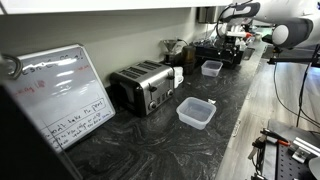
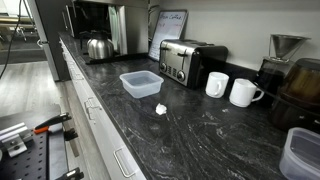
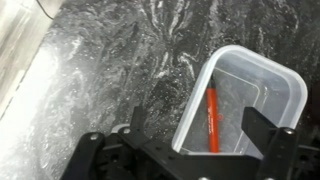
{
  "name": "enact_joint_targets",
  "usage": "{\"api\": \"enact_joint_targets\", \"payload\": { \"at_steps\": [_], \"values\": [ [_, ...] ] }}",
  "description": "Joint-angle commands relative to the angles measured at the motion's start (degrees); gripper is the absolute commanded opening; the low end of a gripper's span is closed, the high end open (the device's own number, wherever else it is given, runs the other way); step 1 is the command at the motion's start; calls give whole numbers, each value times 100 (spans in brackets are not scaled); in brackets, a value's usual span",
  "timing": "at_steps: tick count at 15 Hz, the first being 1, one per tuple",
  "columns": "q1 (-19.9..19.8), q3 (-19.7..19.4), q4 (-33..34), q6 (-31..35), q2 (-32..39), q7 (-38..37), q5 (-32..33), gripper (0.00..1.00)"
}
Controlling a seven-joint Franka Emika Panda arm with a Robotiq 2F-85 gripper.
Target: Pick the pen and place it in the bowl on the right, slide the bowl on the left to the right and then move the white cup to the left
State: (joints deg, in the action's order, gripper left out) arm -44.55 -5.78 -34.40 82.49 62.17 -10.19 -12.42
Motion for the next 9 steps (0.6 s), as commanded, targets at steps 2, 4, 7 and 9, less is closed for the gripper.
{"api": "enact_joint_targets", "payload": {
  "at_steps": [2,4,7,9],
  "values": [
    [47,-145,-172,-600,-351,1360,627,100],
    [95,-158,-199,-761,-442,1936,929,100],
    [210,-157,-273,-855,-563,2726,1368,100],
    [296,-157,-326,-818,-629,3256,1668,100]
  ]
}}
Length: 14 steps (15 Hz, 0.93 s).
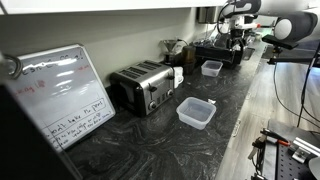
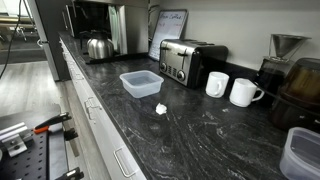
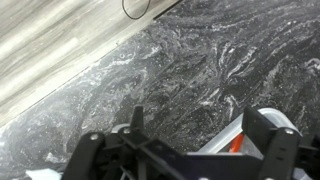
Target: Pick the pen and place it in the bowl on the right, slide the bowl on the left to the right and then move the white cup to the left
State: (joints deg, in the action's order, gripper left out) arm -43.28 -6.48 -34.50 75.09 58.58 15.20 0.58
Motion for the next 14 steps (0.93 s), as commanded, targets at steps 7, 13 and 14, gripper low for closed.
{"api": "enact_joint_targets", "payload": {
  "at_steps": [7,13,14],
  "values": [
    [223,-43,-679,480,-638,2774,1398,100],
    [181,98,-1155,586,-971,3516,1391,100],
    [191,106,-1257,580,-1017,3533,1386,100]
  ]
}}
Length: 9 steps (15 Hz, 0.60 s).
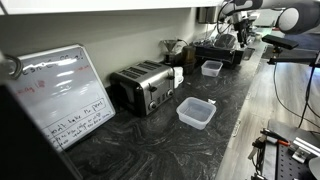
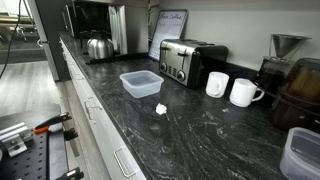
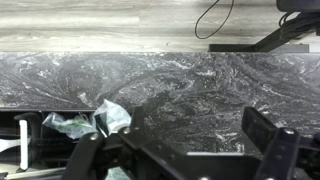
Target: Pick the pen and place it in the bowl on the right, slide the bowl on the left to the right and then move the white cup to the left
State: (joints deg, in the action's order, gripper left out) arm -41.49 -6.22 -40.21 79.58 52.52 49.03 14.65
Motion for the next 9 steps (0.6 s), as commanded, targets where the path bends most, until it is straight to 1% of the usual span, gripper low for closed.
{"api": "enact_joint_targets", "payload": {
  "at_steps": [1,3,4,5,6,9],
  "values": [
    [26,86,-793,128,-478,158,-18,100],
    [41,109,-1029,145,-601,129,-32,100],
    [36,135,-1079,168,-621,-12,-106,100],
    [12,171,-1083,172,-634,-345,-284,100],
    [36,87,-559,0,-281,-74,-98,100],
    [36,124,-644,0,-342,-273,-203,100]
  ]
}}
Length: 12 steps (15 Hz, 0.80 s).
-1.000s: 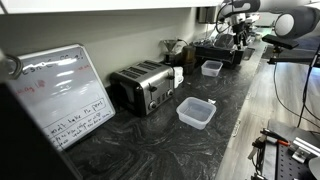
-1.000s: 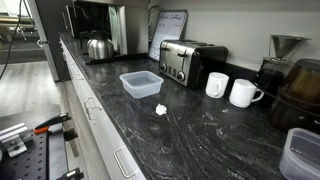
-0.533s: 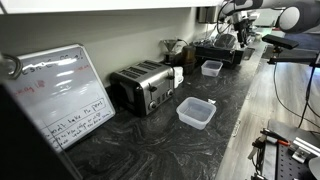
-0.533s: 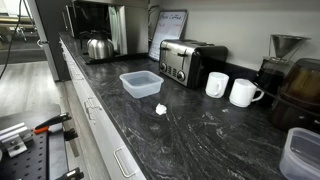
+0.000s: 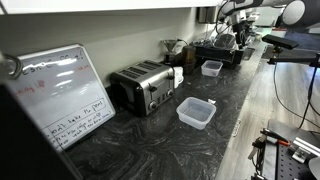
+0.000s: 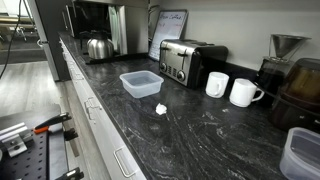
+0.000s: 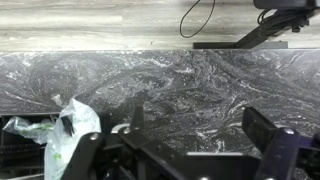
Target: Pick the pen and place it in the bowl on the right, slide the bowl on the left to the right and then move the white cup to the left
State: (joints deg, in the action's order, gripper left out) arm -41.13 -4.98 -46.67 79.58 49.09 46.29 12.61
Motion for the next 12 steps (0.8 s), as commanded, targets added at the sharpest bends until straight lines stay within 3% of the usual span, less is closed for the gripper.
{"api": "enact_joint_targets", "payload": {
  "at_steps": [1,4,12],
  "values": [
    [0,4,-20,0,-17,-9,-2,100],
    [-9,35,-305,184,-209,157,34,100],
    [-122,145,-2160,1788,-1109,2090,182,100]
  ]
}}
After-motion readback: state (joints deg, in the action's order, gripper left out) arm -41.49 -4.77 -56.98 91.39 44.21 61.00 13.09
